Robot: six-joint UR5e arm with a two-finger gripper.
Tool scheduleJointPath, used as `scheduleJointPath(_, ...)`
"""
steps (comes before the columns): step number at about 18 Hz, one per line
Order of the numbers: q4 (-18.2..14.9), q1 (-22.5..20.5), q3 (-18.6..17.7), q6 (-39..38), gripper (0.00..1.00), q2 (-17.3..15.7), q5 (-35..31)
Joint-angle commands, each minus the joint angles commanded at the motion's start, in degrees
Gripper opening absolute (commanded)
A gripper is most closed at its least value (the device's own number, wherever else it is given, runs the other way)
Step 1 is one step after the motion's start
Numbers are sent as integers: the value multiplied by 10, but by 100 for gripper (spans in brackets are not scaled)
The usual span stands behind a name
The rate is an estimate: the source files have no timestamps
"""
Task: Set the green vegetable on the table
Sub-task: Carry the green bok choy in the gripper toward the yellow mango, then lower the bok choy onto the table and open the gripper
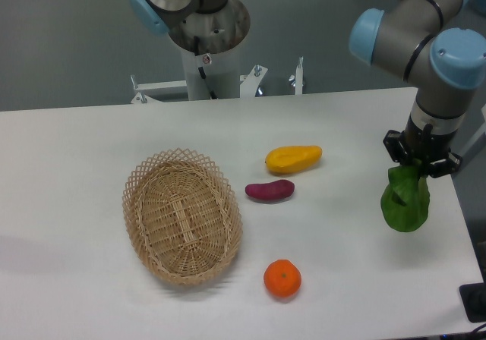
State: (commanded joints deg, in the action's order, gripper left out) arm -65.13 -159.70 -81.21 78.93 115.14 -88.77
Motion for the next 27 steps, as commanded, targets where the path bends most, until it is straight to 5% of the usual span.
scheduleJointPath(12,5,14,0,-37,6,30,1)
scheduleJointPath(16,55,42,-7,-97,6,54,-3)
scheduleJointPath(25,79,47,-163,-77,6,-3,0)
scheduleJointPath(27,83,47,-205,-48,12,-21,0)
